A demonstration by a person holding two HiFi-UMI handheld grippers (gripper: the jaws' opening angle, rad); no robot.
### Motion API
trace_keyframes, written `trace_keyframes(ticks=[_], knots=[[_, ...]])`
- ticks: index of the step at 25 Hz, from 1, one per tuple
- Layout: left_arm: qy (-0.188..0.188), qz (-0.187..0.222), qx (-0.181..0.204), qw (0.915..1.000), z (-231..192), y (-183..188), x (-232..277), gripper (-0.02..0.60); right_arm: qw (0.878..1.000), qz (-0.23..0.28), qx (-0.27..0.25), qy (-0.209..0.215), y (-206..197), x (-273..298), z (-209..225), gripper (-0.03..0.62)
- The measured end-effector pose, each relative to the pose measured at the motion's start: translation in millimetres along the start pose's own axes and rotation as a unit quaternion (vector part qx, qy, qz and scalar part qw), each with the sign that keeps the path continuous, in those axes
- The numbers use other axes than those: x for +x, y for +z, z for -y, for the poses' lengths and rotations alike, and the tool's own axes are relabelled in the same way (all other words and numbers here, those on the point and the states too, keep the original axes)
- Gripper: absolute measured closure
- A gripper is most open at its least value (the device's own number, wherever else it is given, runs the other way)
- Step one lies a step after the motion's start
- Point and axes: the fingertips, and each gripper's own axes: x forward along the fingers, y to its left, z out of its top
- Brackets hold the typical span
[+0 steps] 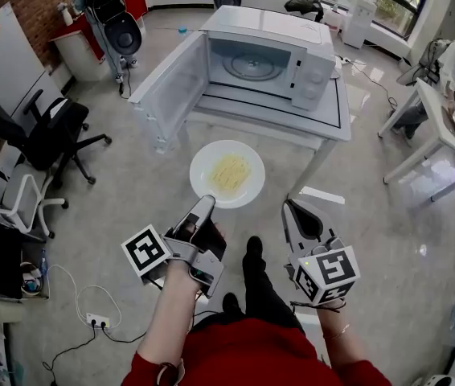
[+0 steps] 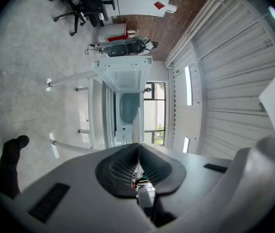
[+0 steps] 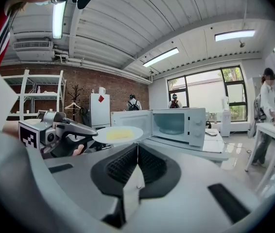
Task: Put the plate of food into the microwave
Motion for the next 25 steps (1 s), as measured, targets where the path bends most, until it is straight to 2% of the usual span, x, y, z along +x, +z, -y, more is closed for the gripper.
trace_keyframes(ticks=[5, 16, 20, 25], knots=[[-0.001, 0.006, -0.001, 1.0000, -3, 21, 47, 0.563, 1.000, -0.003, 0.005, 0.005, 5, 44, 32, 0.579], [0.026, 0.028, -0.017, 0.9991, -20, 70, 180, 0.563, 0.999, -0.027, 0.024, 0.028, 29, 159, 127, 0.579], [0.031, 0.026, -0.010, 0.9991, -20, 83, 223, 0.563, 0.999, -0.032, 0.021, 0.038, 38, 192, 150, 0.579], [0.037, 0.020, -0.006, 0.9991, -28, 101, 261, 0.563, 0.999, -0.040, 0.014, 0.033, 38, 227, 165, 0.579]])
